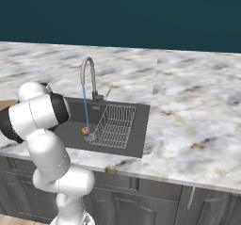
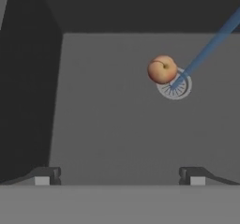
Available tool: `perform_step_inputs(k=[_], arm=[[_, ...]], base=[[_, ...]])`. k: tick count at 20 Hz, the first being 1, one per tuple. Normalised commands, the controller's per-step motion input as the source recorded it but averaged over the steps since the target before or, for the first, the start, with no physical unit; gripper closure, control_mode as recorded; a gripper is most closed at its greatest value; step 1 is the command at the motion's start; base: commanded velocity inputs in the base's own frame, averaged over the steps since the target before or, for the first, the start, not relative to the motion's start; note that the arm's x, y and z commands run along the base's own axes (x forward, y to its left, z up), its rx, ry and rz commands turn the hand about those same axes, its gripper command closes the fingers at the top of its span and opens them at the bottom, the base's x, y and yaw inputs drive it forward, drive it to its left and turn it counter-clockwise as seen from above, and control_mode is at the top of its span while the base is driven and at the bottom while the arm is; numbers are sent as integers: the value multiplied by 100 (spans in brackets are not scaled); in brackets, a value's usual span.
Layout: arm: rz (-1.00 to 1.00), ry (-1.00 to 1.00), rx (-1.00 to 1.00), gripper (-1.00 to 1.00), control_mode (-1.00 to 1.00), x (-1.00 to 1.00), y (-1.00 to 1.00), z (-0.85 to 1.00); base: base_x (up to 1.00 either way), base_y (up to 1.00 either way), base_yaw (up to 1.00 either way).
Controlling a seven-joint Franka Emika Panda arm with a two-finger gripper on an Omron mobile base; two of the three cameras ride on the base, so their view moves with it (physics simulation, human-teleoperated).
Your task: Pick the tangerine, peach from the sink and place them on the cutting board to airdry. Then turn off the sink faucet.
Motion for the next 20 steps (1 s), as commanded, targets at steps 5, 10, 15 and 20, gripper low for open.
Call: perform_step_inputs(k=[5,10,15,20], arm=[[0,0,0,-100,-100,3,-23,-9],[0,0,-1,-100,-100,1,-20,-11],[0,0,-1,-100,-100,3,-15,-12],[0,0,0,-100,-100,6,-16,-10]], base=[[0,0,0],[0,0,0],[0,0,0],[0,0,0]])
